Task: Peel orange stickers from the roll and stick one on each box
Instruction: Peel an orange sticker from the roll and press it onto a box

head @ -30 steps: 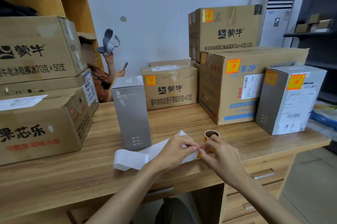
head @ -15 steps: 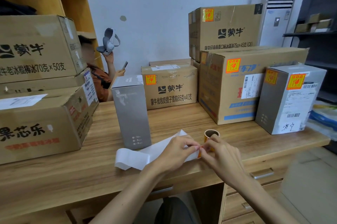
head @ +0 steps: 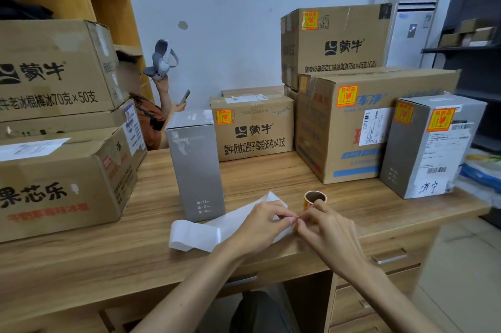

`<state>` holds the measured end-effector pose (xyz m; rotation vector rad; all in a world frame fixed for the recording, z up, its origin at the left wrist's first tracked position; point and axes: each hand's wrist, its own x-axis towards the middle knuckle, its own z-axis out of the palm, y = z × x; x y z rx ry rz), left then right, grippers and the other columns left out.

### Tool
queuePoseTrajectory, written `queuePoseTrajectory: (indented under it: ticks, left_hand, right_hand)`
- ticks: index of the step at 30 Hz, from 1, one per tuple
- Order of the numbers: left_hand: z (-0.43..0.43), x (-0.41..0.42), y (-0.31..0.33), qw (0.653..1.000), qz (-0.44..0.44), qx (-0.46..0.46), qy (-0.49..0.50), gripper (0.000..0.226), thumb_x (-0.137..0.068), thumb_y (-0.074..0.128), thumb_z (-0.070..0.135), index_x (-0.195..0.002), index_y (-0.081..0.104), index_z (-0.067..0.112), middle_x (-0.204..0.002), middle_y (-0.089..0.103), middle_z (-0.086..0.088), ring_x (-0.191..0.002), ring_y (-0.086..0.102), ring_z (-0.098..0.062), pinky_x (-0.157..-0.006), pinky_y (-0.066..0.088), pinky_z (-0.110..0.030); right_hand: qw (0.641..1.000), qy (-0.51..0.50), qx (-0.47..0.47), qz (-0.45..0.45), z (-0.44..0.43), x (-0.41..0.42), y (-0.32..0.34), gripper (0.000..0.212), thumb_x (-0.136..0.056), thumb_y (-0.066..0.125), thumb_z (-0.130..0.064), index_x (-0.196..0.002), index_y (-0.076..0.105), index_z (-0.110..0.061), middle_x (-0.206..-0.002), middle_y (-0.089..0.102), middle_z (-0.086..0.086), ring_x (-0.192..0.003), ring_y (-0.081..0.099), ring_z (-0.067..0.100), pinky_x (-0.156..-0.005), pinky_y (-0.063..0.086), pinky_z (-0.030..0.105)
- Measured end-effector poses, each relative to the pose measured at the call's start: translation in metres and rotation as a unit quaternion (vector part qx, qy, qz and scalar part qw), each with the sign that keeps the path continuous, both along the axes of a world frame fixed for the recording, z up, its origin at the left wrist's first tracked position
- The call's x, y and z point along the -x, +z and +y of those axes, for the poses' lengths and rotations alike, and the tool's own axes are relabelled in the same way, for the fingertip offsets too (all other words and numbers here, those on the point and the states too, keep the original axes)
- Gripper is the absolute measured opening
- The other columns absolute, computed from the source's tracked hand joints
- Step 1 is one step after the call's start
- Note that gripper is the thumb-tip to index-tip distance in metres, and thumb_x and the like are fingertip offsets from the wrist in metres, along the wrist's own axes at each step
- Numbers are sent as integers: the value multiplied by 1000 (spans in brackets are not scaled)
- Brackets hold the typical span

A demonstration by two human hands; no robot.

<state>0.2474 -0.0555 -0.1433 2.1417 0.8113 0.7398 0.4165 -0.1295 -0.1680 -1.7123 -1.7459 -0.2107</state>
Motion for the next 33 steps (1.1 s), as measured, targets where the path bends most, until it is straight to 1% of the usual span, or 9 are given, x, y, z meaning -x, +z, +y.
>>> queuePoseTrajectory:
  ticks: [2, 6, 12, 15, 17, 19, 24, 29, 33]
  left_hand:
    - [0, 0, 0, 1000, 3, 0, -2, 21, -100, 60, 24, -108, 80, 25, -95, 68, 10, -96, 61, -10, -93, 51, -38]
    - [-2, 0, 0, 1000, 6, -2, -11, 23, -102, 58, 22, -111, 79, 23, -93, 64, 15, -97, 60, -9, -93, 50, -35]
    - [-4, -4, -4, 1000, 5, -24, -4, 23, -102, 57, 25, -112, 78, 25, -95, 63, 8, -94, 60, -11, -88, 51, -36]
    - [-3, -4, -5, 999, 14, -42, 0, 23, -102, 57, 28, -111, 78, 28, -93, 63, 9, -93, 60, -11, -85, 51, -35]
    - [-2, -4, -4, 998, 22, -55, 11, 22, -101, 58, 29, -109, 79, 29, -91, 63, 12, -91, 59, -9, -82, 49, -32]
    - [0, -4, -4, 997, 28, -60, 26, 22, -101, 58, 28, -109, 79, 29, -92, 63, 16, -92, 58, -5, -79, 47, -24]
    - [7, -1, -6, 995, 32, -57, 73, 22, -101, 58, 29, -109, 78, 26, -108, 68, 15, -102, 57, -1, -81, 42, -18]
    - [10, 0, -7, 995, 21, -42, 93, 22, -101, 59, 29, -111, 78, 27, -113, 69, 14, -106, 58, -2, -82, 44, -18]
    - [9, -1, -8, 995, 15, -30, 98, 23, -101, 59, 29, -114, 77, 26, -115, 69, 14, -106, 57, -1, -79, 42, -11]
  right_hand:
    - [1000, 0, -10, 5, -2, -1, 0, 19, -91, 62, -44, -83, 67, -28, -86, 53, -15, -65, 57, 4, -49, 47, 29]
    - [1000, 4, 1, 21, -4, -3, 1, 18, -93, 61, -43, -85, 69, -29, -88, 55, -14, -68, 58, 5, -51, 44, 27]
    - [1000, 6, 9, 26, -6, -1, 2, 14, -95, 59, -37, -91, 70, -29, -90, 54, -14, -71, 58, 6, -54, 43, 29]
    - [999, 3, 9, 35, -6, -1, 2, 15, -94, 59, -37, -89, 70, -28, -89, 56, -14, -71, 58, 6, -55, 48, 32]
    - [998, -4, 20, 64, -7, 0, 3, 16, -92, 59, -39, -86, 70, -30, -88, 58, -15, -73, 58, 6, -59, 49, 35]
    - [994, -12, 28, 102, -7, -1, 3, 12, -91, 63, -36, -83, 70, -30, -89, 60, -16, -74, 57, 5, -62, 47, 33]
    - [988, -21, 25, 151, -12, -8, 5, 12, -87, 68, -30, -76, 70, -29, -83, 61, -18, -69, 54, -3, -56, 30, 19]
    - [983, -15, 29, 181, -23, -19, 7, 21, -86, 70, -22, -67, 65, -30, -79, 61, -14, -72, 54, 1, -56, 35, 22]
    - [979, -19, 31, 200, -36, -29, 10, 22, -84, 71, -17, -66, 66, -28, -77, 63, -12, -71, 53, 4, -57, 36, 25]
